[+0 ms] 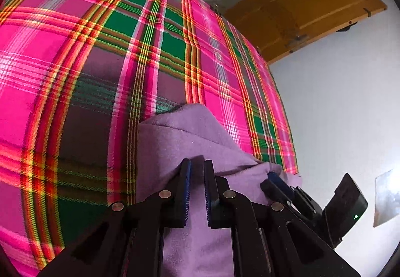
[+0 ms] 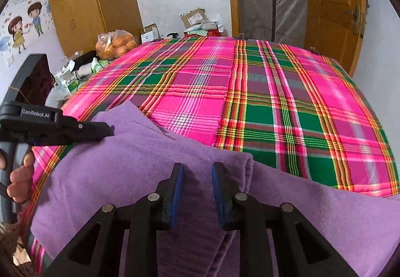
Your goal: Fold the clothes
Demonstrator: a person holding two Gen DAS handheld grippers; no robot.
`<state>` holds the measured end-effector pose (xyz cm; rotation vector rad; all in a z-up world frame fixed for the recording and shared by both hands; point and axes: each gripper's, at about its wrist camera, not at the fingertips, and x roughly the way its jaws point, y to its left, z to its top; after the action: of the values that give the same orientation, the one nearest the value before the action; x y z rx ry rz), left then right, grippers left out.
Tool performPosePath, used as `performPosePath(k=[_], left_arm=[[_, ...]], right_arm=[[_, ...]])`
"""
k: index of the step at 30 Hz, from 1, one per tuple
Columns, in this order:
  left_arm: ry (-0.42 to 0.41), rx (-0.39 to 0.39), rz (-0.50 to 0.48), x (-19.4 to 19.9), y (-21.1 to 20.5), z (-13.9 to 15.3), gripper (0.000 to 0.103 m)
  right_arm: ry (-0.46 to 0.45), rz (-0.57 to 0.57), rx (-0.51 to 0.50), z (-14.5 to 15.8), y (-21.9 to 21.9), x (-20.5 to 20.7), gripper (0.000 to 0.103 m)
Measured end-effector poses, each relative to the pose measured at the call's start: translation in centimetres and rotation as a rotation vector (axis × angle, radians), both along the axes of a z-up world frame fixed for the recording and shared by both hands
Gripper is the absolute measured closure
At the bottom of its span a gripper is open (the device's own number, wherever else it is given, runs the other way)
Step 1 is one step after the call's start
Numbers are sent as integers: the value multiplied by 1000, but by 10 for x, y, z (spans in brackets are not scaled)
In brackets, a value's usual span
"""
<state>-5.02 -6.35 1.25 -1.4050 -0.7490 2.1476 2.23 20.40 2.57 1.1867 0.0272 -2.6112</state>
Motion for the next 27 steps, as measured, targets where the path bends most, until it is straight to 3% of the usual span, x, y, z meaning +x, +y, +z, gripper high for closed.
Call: performPosePath(k=[4, 8, 14, 23, 27], left_arm=[[36, -44, 27, 14, -7, 13, 92], [45, -30, 58, 36, -21, 16, 92], [42, -80, 49, 64, -25, 8, 92], [44, -79, 50, 83, -26, 6, 92], [42, -80, 54, 91, -28, 4, 92]], right_arm=[[24, -26, 27, 11, 0, 11, 80], [60, 1, -13, 19, 0, 36, 79], [53, 35, -21, 5, -5, 60, 79], [71, 33, -60, 12, -12, 81, 79], [26, 45, -27, -3, -21, 83, 79]])
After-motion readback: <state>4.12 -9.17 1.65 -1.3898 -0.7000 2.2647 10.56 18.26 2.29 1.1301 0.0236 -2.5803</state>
